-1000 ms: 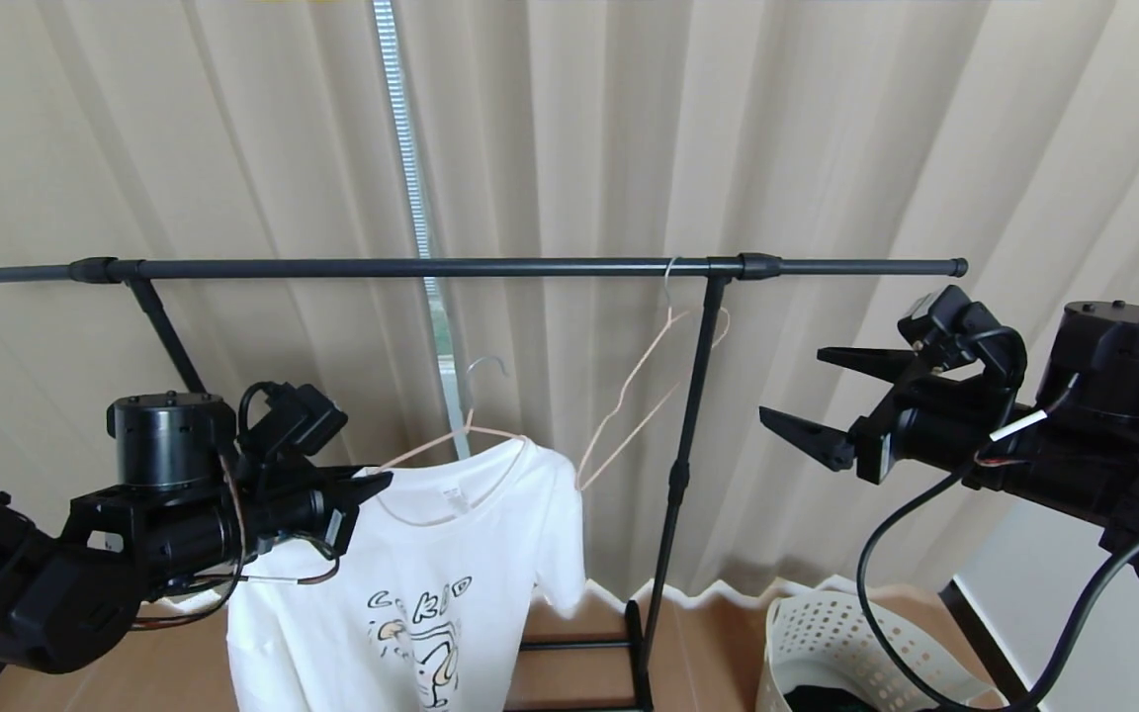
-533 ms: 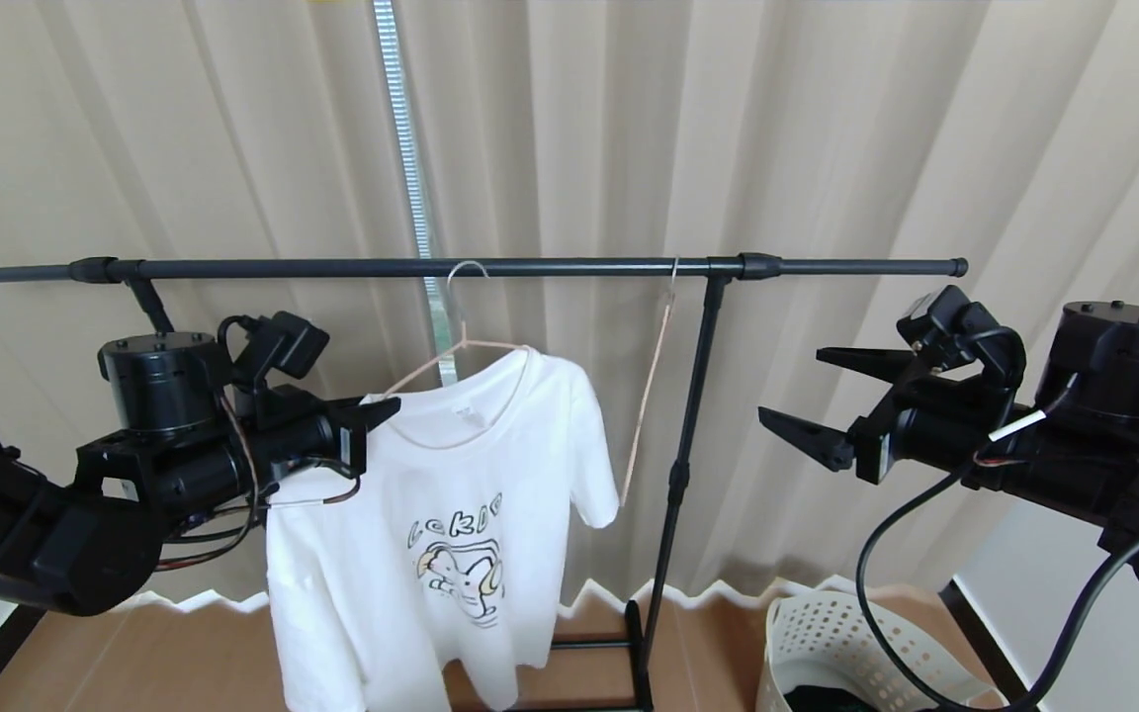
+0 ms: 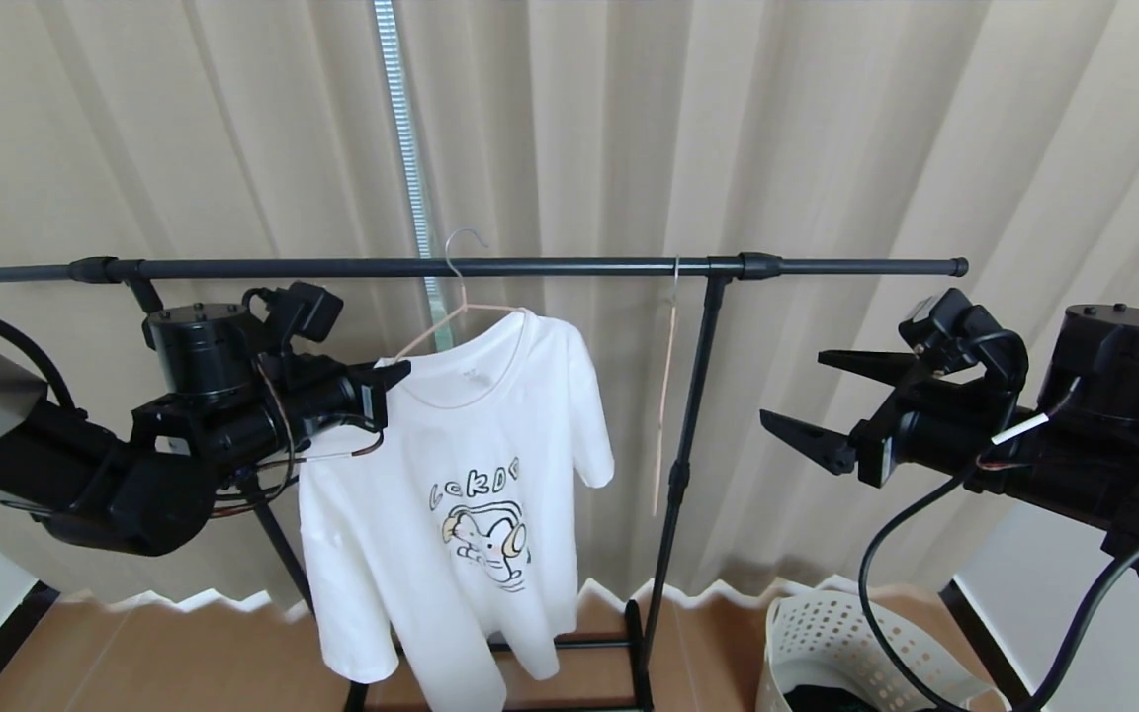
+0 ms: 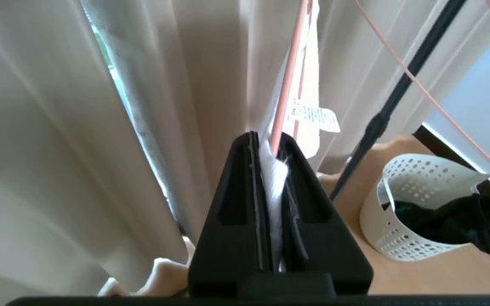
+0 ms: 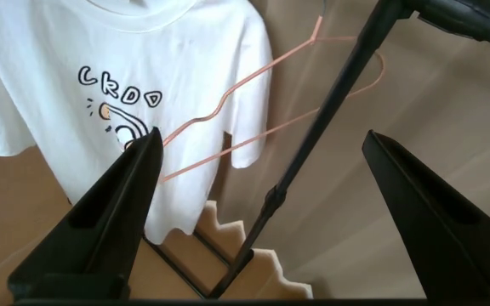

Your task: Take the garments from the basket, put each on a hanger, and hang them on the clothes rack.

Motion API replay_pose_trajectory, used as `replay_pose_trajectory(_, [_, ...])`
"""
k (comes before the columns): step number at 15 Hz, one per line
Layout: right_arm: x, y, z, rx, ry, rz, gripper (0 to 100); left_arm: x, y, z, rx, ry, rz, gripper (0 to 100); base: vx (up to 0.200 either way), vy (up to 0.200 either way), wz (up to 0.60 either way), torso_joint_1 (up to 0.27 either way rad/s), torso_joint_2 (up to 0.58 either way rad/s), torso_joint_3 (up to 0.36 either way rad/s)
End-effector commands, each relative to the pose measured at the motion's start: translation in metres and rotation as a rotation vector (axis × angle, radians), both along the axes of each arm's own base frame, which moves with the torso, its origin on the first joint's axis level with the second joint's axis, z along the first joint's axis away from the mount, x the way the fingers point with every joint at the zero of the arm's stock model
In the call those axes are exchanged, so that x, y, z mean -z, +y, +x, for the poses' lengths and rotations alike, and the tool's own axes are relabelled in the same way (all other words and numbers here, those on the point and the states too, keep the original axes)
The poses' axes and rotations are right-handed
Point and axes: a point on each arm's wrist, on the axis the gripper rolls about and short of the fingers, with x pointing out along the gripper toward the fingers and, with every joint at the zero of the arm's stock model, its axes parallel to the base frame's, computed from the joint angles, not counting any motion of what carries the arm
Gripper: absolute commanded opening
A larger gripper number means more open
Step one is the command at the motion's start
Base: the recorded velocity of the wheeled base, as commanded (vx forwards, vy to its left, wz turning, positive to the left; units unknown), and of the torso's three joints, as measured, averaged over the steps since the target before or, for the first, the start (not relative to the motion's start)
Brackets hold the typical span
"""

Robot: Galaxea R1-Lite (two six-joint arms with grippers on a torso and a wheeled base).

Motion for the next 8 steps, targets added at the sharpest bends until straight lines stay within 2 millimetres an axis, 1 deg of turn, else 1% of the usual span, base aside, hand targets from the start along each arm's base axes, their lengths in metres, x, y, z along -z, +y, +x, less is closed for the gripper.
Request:
replay_pose_trajectory(1, [0.001,0.000,0.000,-0.001,0.001,-0.001,100,0.013,-0.003,0.019,-0.003,0.016,-0.009,0,0.000,0.000,0.00,0.000,0.00,0.000])
replay_pose_trajectory(4, [0.002,0.000,0.001,0.000,0.006,-0.002,100,0.017,-0.004,0.031,-0.005,0.016,-0.025,0,0.000,0.000,0.00,0.000,0.00,0.000])
replay_pose_trajectory(8, [0.003,0.001,0.002,0.000,0.009,-0.003,100,0.023,-0.010,0.033,0.008,0.028,-0.024,0,0.000,0.000,0.00,0.000,0.00,0.000])
